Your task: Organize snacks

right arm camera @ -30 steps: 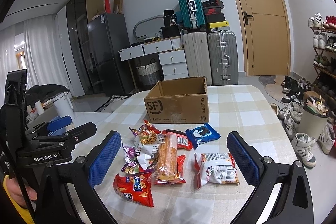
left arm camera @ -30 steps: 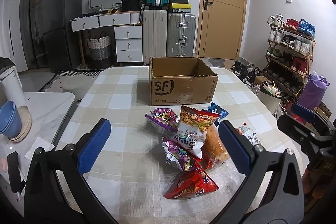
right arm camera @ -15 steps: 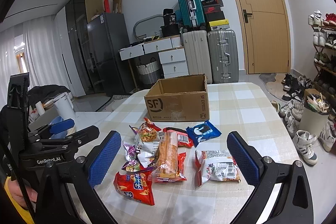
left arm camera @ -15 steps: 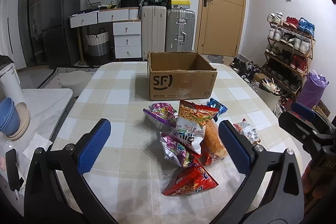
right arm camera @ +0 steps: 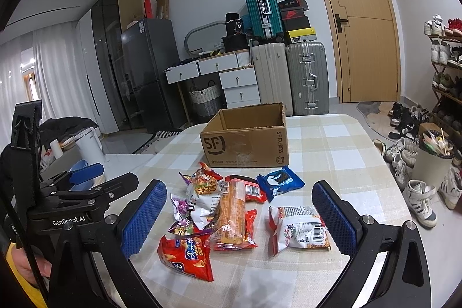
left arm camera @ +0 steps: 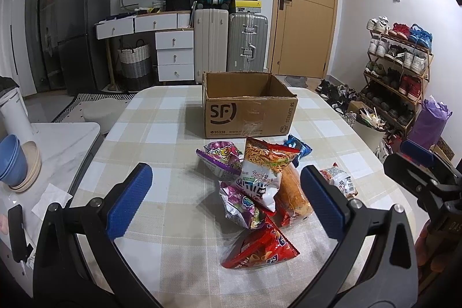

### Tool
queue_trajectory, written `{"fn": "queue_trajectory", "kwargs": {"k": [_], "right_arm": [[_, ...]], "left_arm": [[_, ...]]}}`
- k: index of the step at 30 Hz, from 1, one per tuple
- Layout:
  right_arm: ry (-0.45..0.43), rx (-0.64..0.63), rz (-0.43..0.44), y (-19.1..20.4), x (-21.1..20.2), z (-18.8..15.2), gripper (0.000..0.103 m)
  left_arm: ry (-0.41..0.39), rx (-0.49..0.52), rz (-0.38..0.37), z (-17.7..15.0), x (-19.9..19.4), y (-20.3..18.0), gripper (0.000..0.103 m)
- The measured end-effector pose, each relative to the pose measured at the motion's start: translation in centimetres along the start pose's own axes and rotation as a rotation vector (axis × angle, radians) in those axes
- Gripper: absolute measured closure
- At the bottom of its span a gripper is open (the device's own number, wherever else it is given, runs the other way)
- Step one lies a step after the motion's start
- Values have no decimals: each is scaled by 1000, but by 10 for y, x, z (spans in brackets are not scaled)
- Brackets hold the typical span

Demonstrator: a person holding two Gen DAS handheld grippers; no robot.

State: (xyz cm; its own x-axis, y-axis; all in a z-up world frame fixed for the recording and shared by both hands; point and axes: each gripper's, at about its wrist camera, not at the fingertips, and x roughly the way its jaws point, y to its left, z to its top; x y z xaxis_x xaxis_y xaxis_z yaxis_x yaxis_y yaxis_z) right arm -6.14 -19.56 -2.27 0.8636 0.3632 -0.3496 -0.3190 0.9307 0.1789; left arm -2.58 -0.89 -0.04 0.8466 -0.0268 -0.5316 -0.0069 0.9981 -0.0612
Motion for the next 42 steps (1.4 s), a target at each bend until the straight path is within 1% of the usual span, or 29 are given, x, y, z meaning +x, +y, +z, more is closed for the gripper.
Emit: {"fn": "queue_trajectory", "kwargs": {"k": [7,10,14,18,21,23,26,29,30,31,33,34,35,36,37,39,42], "right_arm": [[0,12,-5,-2,1,-2,0],[6,19,-7,-6,4,-3,0],[18,33,-6,-11,9,-6,0],[27,47,-5,-18,14,-9,0],[38,61,-4,-24,19,-13,0],[47,69,-5,-29,24,-17,0],[71,97,9,-36,33,-23,0],[91,110,17,-42,41,-29,0],[97,110,18,-43,44,-31,0],[104,112,19,-45,47,-32,0],[121,115,22,-48,53,-36,0],[128,117,23,-49,55,-37,0],[135,119,26,-50,58,-39,0],[143,121,26,-52,61,-40,0],[153,122,25,-53,65,-41,0],[167,124,23,-55,70,-44,0],[188,126,18,-60,78,-47,0]], "left_arm": [[20,-5,-5,-3,4,0,1],[25,-2,-35,-4,6,-1,1],[36,3,-46,-7,13,-2,1],[86,2,-93,-14,29,-2,1],[139,25,-178,-28,44,-4,1],[170,36,-180,-39,55,-6,1],[242,43,-188,-53,77,-8,1],[289,43,-211,-63,98,-12,6],[309,46,-222,-66,105,-14,7],[324,50,-227,-69,112,-17,10],[370,57,-253,-78,124,-23,27],[390,62,-259,-82,130,-25,32],[414,67,-262,-87,138,-27,40],[427,59,-286,-92,144,-28,44],[411,62,-294,-94,143,-29,48],[413,53,-321,-96,147,-29,55],[404,42,-357,-100,154,-29,59]]}}
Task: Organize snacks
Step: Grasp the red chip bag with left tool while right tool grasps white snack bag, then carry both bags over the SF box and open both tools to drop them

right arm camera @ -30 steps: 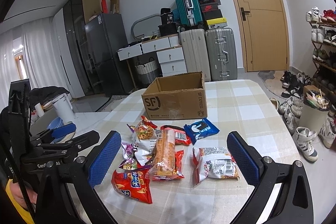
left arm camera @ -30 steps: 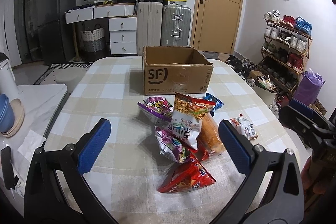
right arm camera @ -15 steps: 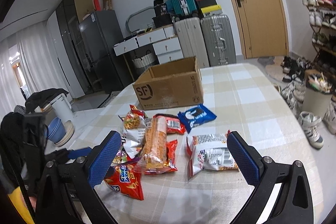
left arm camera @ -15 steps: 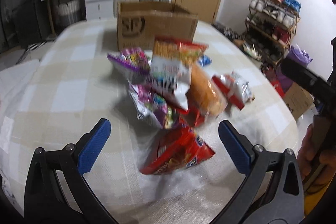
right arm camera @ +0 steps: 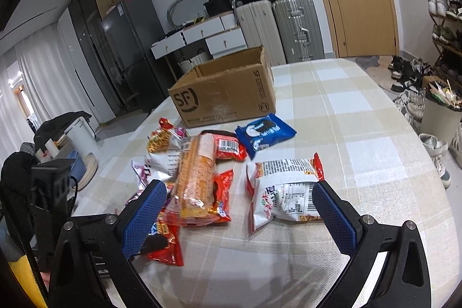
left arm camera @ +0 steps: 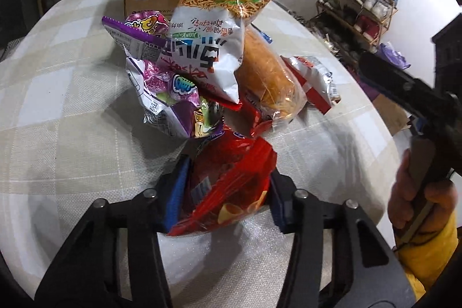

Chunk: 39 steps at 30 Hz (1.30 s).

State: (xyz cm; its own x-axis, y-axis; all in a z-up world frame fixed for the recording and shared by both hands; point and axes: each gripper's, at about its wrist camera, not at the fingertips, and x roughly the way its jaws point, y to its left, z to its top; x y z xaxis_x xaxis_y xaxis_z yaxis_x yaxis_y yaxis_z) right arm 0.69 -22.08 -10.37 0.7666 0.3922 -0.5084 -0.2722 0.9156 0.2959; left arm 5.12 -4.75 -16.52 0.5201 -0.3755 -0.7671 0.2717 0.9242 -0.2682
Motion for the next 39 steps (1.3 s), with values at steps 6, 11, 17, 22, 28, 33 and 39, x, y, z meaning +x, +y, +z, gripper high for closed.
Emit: {"fn": "queue_trajectory", "kwargs": {"k": [6,11,17,22,28,33,39], "right_arm": [[61,6,-88,-19,20,7,0],[148,-5,-120,-32,45,10,0],[228,-7,-102,-36,73,10,11],[253,6,-91,-39,83,6,26],[243,19,-45,-41,77,3,33],[207,56,-15,-41,61,0,35],[120,63,20,-33,25,15,35]], "left_arm": [[-2,-5,-39,-5,0,7,60],[-12,-22,-64,-15,-22,20,60],[-35,-56,-73,-11,-49,42,62],[-71,-68,-61,-9,-68,48,63],[-110,-76,-72,-7,-90,50,66],[-143,-85,-77,-5,-107,52,66],[-212,-79,-64,5,-144,51,66]]}}
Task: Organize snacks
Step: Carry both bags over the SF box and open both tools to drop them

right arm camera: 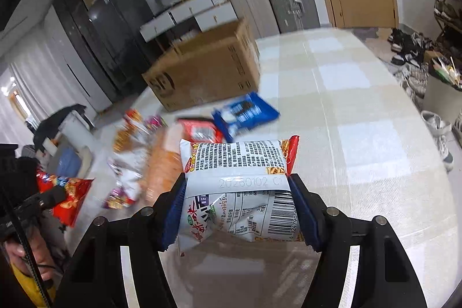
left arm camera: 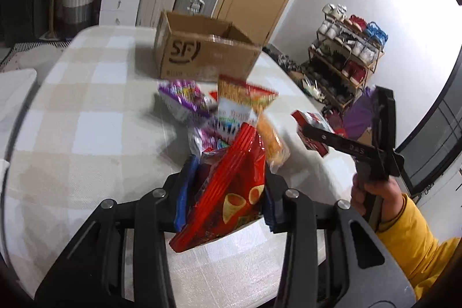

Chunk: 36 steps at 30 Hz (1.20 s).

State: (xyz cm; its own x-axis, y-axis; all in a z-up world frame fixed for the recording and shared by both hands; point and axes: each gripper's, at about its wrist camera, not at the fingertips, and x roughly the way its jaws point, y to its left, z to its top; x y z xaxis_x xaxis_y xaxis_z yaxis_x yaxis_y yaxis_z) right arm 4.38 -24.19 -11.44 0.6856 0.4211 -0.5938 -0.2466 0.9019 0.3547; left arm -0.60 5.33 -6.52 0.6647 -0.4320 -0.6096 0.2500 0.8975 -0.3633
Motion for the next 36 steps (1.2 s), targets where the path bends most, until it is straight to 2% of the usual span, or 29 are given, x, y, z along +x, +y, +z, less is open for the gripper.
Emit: {"fn": "queue_trajectory", "kwargs": {"k": [4,11,17,21,27,32,36], "right_arm": [[-56,-22,50,16,-26,18,35],[-140,-74,202,57,-63,80,35],[-154,-142,248,87,-58,141,35],[-145,-164,249,96,-38,177,35],[-101,-169,233,97,15,223,35],[-31,-156,200,86,74,249,35],[35,-129,185,73,119,256,35]], "left_arm": [[-44,27,12,22,-19,-5,66],[-133,56,8,86,-45,-13,66],[-171,89,11,153,-50,-21,66],[-143,82,18,194,-31,-19,66],[-89,85,41,250,21,-11,66],[-5,87,50,277,81,-9,66],[52,91,88,292,130,-4,66]]}}
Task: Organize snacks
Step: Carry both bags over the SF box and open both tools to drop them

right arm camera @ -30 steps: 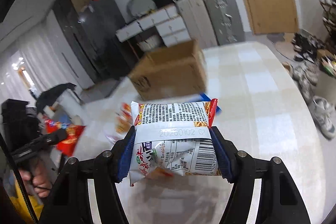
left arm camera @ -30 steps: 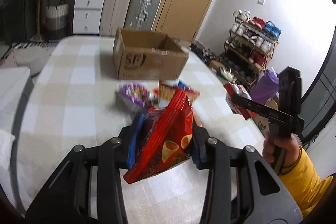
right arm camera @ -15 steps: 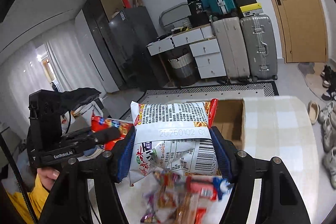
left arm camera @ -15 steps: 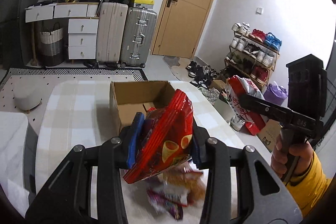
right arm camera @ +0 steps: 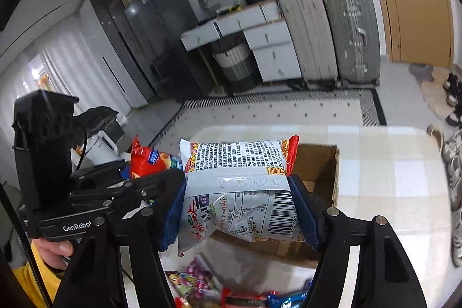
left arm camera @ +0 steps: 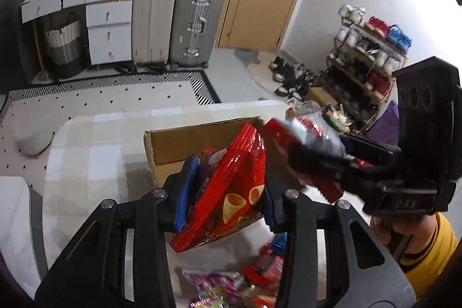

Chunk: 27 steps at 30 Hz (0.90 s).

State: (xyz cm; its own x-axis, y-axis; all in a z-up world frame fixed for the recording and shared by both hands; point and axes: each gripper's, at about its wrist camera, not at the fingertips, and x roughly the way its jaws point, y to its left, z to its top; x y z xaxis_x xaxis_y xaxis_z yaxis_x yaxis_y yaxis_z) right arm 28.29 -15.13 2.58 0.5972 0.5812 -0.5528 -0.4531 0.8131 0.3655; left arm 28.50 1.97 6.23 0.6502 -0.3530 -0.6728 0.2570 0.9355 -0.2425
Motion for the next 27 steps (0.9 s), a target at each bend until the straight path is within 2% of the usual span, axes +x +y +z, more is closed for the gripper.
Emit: {"fn": "queue_trajectory", "kwargs": {"k": [7,13,20,27], "right_arm": [[108,89,23,-39,56,-1,35],[146,98,14,-52,74,-11,34],[149,77,7,-53,80,-14,31],[145,85,-20,-51,75,-16,31]], "left_arm": [[109,-19,18,4,89,23,66],[177,-20,22,0,143,30,66],[211,-29,40,-8,185,41,66],[200,-19,74,-10,184,37,66]]}}
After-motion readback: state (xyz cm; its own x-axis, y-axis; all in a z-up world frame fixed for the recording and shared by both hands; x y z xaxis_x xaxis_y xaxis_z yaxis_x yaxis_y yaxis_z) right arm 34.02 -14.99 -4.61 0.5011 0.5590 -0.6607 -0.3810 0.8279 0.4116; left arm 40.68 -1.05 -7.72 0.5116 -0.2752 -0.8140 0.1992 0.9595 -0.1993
